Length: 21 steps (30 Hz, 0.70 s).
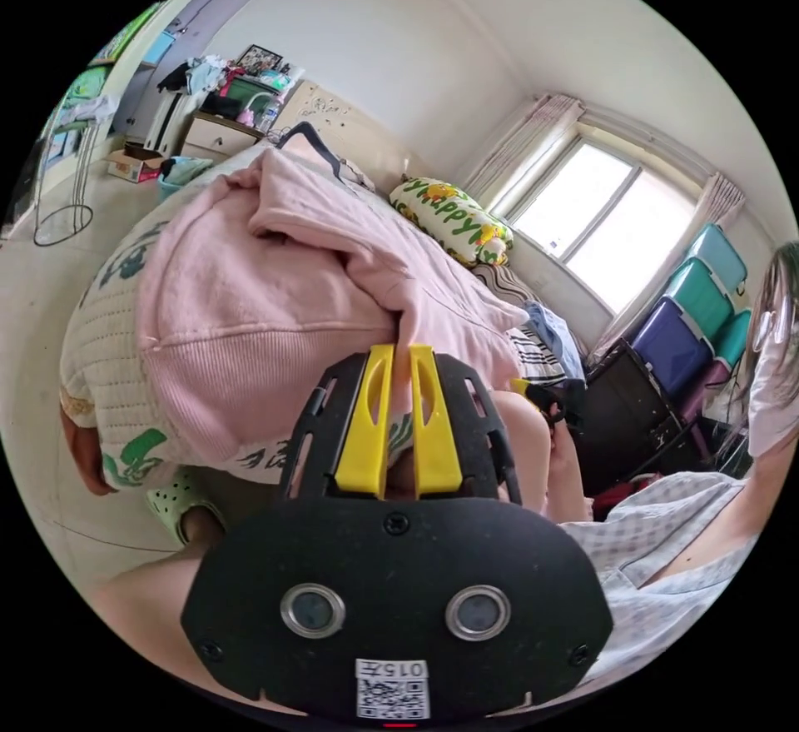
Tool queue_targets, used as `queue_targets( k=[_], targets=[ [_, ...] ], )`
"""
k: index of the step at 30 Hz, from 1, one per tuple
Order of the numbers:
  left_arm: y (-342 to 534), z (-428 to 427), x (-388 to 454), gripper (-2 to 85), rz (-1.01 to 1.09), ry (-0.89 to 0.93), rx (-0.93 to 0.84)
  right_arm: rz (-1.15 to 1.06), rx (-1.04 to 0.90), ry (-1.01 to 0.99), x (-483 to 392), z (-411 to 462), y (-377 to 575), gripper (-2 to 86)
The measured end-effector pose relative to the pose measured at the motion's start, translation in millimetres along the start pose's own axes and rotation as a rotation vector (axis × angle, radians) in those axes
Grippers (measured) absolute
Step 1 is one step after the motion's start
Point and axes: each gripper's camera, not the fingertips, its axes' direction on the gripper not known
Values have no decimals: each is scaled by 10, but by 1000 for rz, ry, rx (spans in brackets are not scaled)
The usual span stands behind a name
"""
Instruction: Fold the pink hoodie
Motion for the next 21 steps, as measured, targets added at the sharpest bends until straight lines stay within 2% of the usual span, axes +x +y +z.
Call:
queue_targets(
  k=[3,7,9,13,17,21],
  targets=[
    [-31,-156,322,18,69,-84,11,-28,48,-56,-19,-219,-25,47],
    [-354,-334,949,23,297,-149,17,-44,217,63,-76,-651,-97,56],
    [-541,-242,1222,37,393,-162,-24,-58,243,134,-120,-747,-197,64],
    [-929,296,2010,89,633,-173,-235,-134,231,243,-226,-769,-598,70],
    [-1001,978,2709,102,871,-176,-206,-230,112,429,-153,-535,-1320,92],
    [-1016,1782,3079,117,937,-117,-235,-290,-110,571,87,-61,-1963,135]
  ],
)
